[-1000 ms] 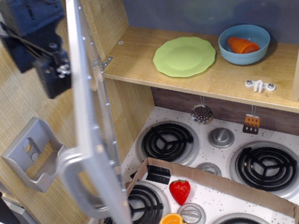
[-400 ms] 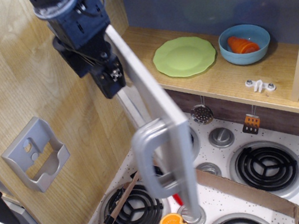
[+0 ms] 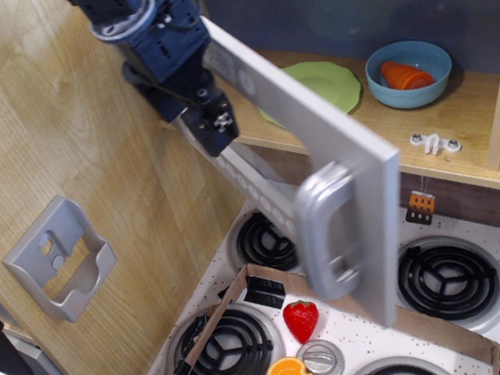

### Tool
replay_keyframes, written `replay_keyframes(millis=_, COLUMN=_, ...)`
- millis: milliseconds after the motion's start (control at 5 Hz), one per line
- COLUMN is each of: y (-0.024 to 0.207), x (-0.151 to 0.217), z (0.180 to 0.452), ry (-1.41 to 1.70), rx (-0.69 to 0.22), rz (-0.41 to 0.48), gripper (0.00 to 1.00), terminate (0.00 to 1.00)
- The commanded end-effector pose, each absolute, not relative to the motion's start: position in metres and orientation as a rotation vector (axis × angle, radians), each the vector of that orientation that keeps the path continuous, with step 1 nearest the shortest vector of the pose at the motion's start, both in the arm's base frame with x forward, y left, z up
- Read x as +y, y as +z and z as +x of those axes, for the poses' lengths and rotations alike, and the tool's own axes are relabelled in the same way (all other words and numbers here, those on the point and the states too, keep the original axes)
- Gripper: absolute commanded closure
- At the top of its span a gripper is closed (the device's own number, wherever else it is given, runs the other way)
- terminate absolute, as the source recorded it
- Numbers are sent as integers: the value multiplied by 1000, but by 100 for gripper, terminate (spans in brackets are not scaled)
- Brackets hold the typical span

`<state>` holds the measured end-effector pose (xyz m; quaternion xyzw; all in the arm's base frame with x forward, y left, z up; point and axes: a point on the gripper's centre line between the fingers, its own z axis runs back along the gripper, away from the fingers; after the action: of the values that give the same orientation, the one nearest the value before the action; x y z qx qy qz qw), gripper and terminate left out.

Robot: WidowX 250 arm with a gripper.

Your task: Close microwave

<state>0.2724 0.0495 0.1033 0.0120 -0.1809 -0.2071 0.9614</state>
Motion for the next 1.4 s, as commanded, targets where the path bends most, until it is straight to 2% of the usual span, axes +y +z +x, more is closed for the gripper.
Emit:
replay_keyframes(millis=0, y=128, x=37, z=294, ry=-442, rx=-541, rz=66, gripper=0, terminate=0)
replay_keyframes(millis=200, y=136, x=34, z=304, ry=-467, rx=-588, rz=80, gripper=0, terminate=0)
replay_keyframes(millis=800, y=148, x=24, z=339, ry=-556, rx=-636, rz=75, gripper=0, terminate=0)
replay_keyframes(millis=1200, y=143, x=23, z=344, ry=-571, rx=-641, rz=60, gripper=0, terminate=0)
